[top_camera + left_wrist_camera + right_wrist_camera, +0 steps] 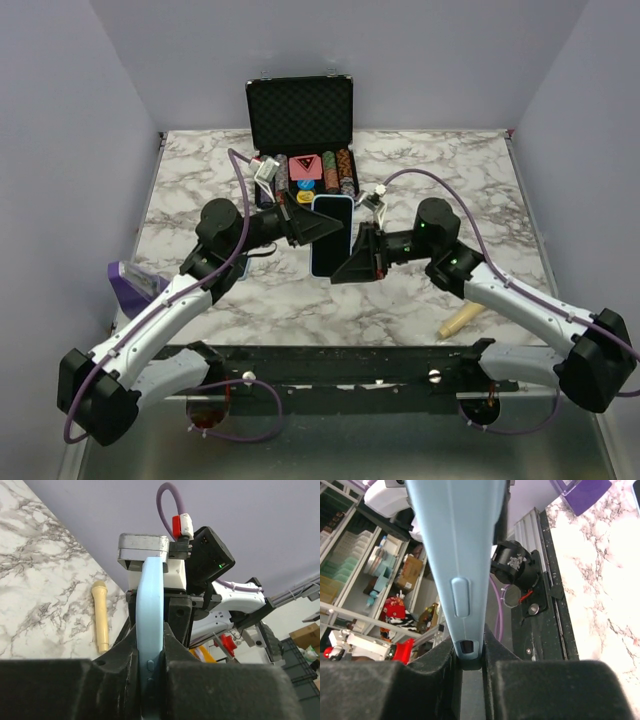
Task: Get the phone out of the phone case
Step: Adjust the phone.
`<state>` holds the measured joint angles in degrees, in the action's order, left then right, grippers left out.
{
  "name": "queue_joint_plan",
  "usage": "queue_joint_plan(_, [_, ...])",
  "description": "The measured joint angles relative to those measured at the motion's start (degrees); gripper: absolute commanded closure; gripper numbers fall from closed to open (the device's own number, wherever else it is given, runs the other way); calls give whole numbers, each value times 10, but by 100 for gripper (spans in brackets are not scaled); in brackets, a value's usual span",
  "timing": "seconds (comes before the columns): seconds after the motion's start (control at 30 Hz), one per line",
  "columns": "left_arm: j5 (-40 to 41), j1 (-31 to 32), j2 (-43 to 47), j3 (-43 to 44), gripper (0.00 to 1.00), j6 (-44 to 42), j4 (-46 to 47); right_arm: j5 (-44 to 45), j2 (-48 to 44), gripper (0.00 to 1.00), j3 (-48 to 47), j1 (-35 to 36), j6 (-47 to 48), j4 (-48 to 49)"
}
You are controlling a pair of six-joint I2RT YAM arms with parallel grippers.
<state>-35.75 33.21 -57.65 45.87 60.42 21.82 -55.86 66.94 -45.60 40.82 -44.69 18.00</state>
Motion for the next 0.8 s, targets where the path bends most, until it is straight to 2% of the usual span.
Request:
queue_joint_plan(0.07, [-1, 0, 0, 4, 100, 0, 3, 3, -4, 63, -6, 0, 7, -10])
queue_joint_plan(0.2, [7, 0, 3, 3, 100, 7, 4, 44, -14, 28, -12, 1, 14, -30])
queue_joint_plan(0.27, [16, 0, 7, 2, 100, 12, 3, 75, -22, 17, -12, 1, 10, -41])
queue_joint_plan(0.33, [31, 0, 15, 0, 100, 18, -1, 106, -32, 11, -10, 0, 7, -45])
queue_joint_plan(0.6, [99, 0, 82, -20, 100, 41, -12, 169, -60, 11, -5, 0, -21, -39])
queue_joint_plan(0.8, [110, -2, 94, -23, 100, 57, -14, 172, -71, 19, 16, -5, -64, 7])
